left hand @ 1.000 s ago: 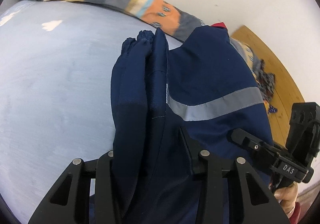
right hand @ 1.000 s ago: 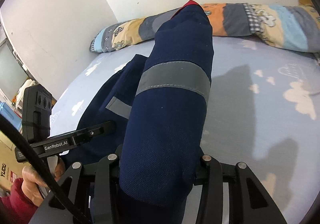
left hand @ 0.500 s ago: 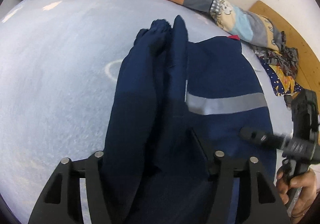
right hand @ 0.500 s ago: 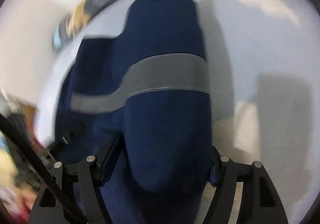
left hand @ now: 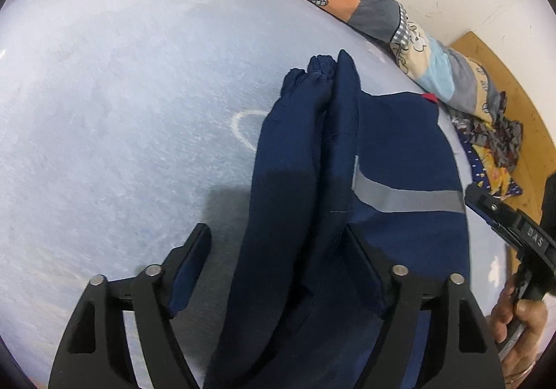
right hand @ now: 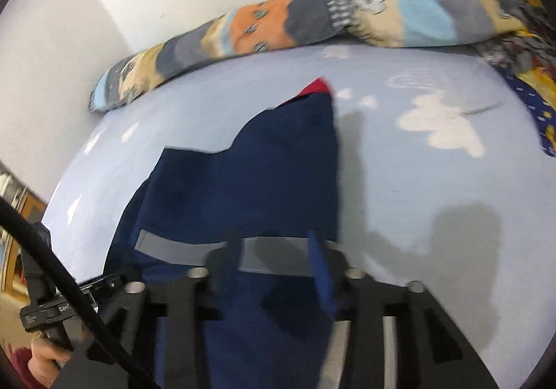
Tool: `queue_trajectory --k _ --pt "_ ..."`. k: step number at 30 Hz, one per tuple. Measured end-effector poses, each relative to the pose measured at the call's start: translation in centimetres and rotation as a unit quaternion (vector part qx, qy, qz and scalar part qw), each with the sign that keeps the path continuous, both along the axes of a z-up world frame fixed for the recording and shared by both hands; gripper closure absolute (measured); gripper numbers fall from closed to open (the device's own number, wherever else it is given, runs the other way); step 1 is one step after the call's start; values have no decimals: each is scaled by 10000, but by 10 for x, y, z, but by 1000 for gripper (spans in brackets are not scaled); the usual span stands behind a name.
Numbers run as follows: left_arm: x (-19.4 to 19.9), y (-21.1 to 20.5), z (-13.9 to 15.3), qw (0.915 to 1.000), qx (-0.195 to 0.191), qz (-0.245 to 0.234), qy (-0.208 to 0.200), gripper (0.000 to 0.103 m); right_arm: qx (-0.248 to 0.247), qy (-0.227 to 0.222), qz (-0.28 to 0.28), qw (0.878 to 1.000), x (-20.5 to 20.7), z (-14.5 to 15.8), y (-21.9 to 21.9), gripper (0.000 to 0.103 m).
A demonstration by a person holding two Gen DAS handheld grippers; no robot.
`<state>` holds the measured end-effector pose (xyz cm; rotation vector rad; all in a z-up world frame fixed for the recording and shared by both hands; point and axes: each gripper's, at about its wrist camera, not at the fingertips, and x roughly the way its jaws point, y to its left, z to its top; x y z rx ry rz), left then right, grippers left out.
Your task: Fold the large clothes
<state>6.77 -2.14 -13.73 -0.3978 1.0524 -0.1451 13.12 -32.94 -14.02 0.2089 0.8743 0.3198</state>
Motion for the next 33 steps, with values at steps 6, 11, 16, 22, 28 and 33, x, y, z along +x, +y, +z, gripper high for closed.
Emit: queue_trajectory --k 6,11,16,22,28,33 --pt "-11 9 -1 9993 263 85 -236 16 150 769 -231 9967 30 -23 -4 71" --pt "-43 13 29 9932 668 411 -856 17 -308 -219 -53 9993 27 24 20 70" --pt "-61 -10 51 9836 1181 141 -1356 17 -242 -27 -46 9997 63 15 40 70" --pt "-49 -30 6 9838 1579 -530 -666 16 -383 776 -231 9960 103 -33 43 69" --pt "-53 -19 17 9868 1390 -227 -794 18 -584 -32 418 9974 82 11 101 66" --pt "-74 -29 33 9814 1537 -172 -1141 18 -570 42 1305 9898 72 -11 170 66"
